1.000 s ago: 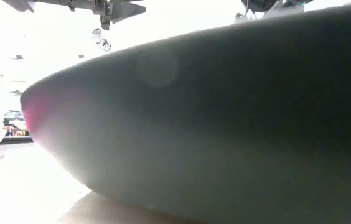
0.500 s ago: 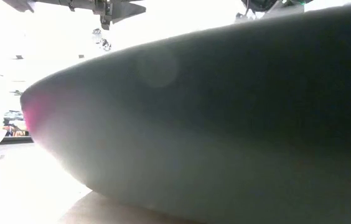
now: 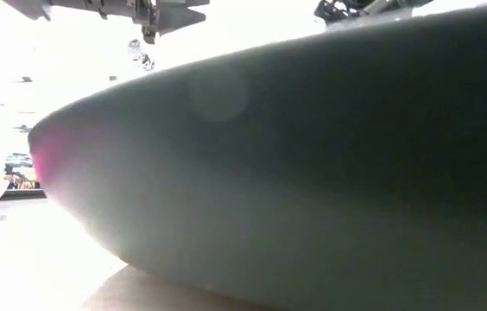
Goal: Place and stack plates onto a shelf
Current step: Adjust the stacked plates on the shelf
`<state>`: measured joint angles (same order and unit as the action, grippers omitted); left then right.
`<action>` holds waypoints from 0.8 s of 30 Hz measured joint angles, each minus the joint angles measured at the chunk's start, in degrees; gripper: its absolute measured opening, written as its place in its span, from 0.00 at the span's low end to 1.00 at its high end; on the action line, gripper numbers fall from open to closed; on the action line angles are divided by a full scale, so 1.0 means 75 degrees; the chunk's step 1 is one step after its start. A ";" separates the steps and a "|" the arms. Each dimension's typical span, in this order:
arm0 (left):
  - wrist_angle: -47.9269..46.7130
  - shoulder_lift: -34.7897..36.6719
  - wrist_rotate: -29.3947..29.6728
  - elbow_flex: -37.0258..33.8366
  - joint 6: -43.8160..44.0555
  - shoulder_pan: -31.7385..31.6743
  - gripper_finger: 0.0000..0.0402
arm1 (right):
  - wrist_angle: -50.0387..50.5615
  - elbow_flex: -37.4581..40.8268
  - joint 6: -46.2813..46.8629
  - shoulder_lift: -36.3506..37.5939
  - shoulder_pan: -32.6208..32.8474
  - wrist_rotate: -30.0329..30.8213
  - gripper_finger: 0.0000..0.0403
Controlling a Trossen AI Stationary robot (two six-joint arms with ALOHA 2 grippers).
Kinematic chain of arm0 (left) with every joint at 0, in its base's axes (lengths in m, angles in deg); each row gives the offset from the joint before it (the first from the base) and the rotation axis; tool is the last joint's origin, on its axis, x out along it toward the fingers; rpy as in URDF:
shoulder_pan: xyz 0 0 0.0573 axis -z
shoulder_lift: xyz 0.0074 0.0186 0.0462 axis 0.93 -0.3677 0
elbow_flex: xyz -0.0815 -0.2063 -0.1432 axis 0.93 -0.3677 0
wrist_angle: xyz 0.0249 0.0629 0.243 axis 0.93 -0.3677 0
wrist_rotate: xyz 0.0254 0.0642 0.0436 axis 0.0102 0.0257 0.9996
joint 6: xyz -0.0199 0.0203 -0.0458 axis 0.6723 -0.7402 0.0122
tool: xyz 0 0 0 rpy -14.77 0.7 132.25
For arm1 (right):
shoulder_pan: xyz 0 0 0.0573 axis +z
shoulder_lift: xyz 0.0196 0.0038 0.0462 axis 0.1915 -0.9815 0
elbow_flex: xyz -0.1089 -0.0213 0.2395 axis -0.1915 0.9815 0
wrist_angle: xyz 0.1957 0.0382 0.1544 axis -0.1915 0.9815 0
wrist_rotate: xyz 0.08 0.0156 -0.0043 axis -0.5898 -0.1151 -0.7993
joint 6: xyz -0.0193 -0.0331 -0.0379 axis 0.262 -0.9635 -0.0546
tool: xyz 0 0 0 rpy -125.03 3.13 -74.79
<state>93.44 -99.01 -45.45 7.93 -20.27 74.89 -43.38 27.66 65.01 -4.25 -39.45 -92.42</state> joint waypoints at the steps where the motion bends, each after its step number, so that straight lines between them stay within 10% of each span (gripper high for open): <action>1: 0.0034 -0.0057 0.0012 0.0000 -0.0026 -0.0002 0.56 | -0.0063 0.0000 0.0001 -0.0064 0.0043 0.0003 0.10; 12: 0.0396 -0.0485 0.0061 0.0000 -0.0037 -0.0243 0.56 | -0.1767 0.0000 0.0673 -0.1205 0.0195 0.0043 0.37; 24: 0.0394 -0.0482 0.0066 0.0000 -0.0017 -0.0259 0.56 | -0.2206 0.0000 0.0796 -0.1913 0.0214 0.0412 0.30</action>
<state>96.39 -102.62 -44.95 7.93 -20.40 72.94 -59.93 27.66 70.97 -18.60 -37.84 -89.33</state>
